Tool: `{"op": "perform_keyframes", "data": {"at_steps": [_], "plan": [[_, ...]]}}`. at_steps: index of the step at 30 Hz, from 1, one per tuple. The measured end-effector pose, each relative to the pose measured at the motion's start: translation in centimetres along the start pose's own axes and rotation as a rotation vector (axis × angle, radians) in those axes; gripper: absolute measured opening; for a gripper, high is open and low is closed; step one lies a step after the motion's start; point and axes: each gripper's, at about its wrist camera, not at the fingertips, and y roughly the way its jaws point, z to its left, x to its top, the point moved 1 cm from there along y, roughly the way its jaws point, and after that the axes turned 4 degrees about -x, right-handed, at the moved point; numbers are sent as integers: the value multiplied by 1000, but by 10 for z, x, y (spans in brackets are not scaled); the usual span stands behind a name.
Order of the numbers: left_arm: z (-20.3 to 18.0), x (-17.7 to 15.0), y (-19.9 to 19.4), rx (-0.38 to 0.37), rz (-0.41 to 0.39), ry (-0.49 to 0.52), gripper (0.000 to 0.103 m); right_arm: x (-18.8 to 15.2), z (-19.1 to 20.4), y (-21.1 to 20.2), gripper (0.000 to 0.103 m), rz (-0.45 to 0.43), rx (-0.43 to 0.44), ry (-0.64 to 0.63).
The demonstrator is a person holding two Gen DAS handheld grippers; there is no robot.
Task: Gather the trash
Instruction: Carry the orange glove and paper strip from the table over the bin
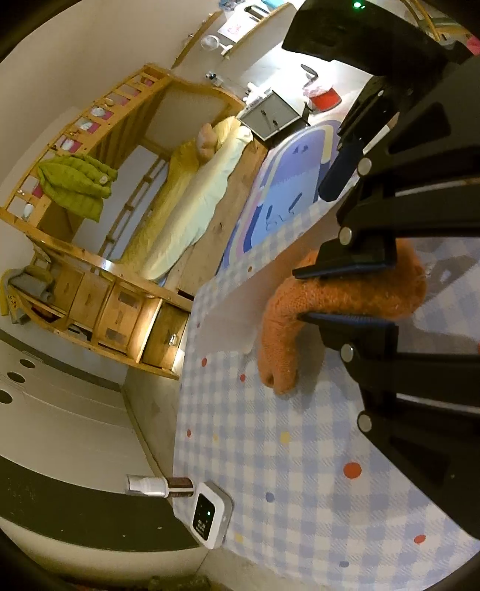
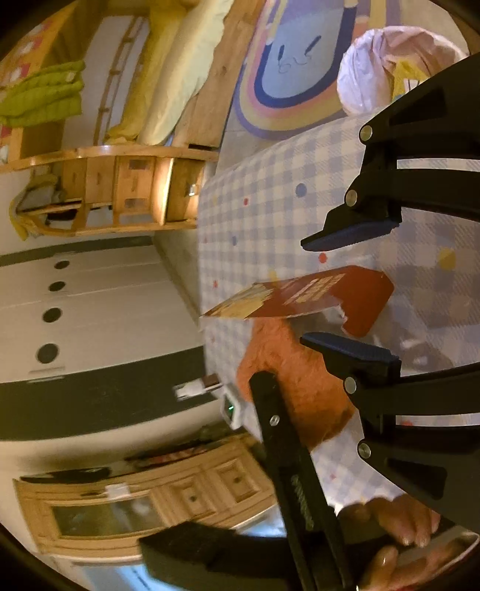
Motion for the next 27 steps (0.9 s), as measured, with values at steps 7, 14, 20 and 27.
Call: {"op": "perform_keyframes", "data": {"at_steps": [7,14,20,27], "plan": [[2,-6,-4,83,0,41,16,0,8,7,2,38,-25,-31],[-17,-10,-8,130,-24,124,15,9,-18,-17,1,-21,-58,72],[-73,-10,3,94,-33,230,16,10,-60,-57,1,-58,-133,135],[-154,-18,41,-27,9,328,15,-17,-130,-98,1,-61,-242,241]]}}
